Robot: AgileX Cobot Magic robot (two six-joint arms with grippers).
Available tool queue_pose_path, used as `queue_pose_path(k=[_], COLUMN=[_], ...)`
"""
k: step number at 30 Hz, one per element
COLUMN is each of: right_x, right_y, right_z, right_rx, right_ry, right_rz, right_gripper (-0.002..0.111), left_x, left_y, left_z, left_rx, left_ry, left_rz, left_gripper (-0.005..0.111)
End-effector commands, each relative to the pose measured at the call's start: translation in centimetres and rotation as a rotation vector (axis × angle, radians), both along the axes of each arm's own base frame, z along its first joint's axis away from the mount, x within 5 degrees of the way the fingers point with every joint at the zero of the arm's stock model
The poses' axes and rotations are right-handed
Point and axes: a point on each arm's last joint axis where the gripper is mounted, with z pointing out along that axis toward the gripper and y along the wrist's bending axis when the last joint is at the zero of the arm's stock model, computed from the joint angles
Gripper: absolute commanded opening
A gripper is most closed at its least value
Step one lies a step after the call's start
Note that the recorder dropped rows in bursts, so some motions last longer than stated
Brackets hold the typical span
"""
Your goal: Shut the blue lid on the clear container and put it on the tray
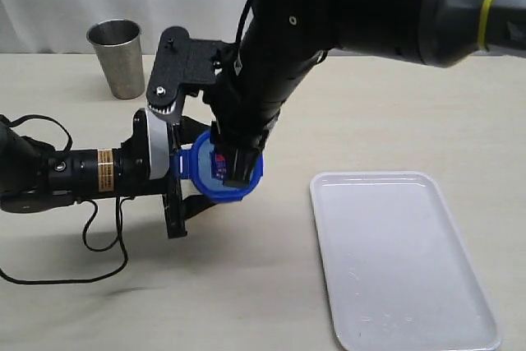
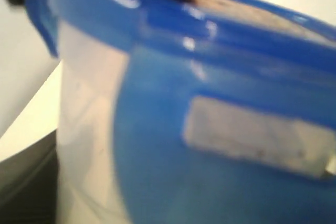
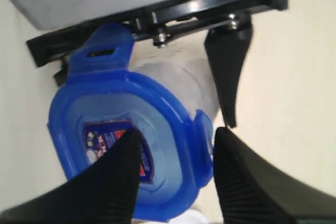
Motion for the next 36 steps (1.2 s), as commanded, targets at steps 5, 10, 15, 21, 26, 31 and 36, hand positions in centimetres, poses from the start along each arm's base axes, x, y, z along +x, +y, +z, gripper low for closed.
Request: queue_pose_path(k=[5,10,15,21,26,31,36], right_x=[1.9,2.5,3.4,3.7,3.5,0.7,2.0], right_y=[-1.2,-2.3,-3.6,-4.1,-4.0,-2.2,-1.2], right_z=[0.5,0.4,0.4,0.3,1.6,4.9,1.5], right_rx=[-0.004,0.005,0.025,0.033,0.223,0.539,0.486], right_ry=[-0.116,-0.086,-0.066,-0.057,-0.027,0.256,0.302], right_rz=[-0.249,-0.352,-0.449,-0.489,-0.702,-0.688,-0.745], right_gripper=[0.045,0.046,0.046,0.046,0.046,0.046,0.046], left_x=[0.3,0.3,0.3,0.4,0.7,1.1,1.1], left_y=[-0.2,-0.2,-0.2,-0.2,-0.1,0.2,0.2], left_z=[0.5,0.5,0.5,0.6,0.4,0.1,0.1], left_rx=[-0.106,-0.112,-0.114,-0.118,-0.102,-0.086,-0.085], left_ry=[0.176,0.192,0.194,0.194,0.209,0.220,0.220], left_rz=[0.084,0.090,0.094,0.097,0.142,0.197,0.195], left_gripper=[0.000,0.000,0.000,0.000,0.000,0.000,0.000])
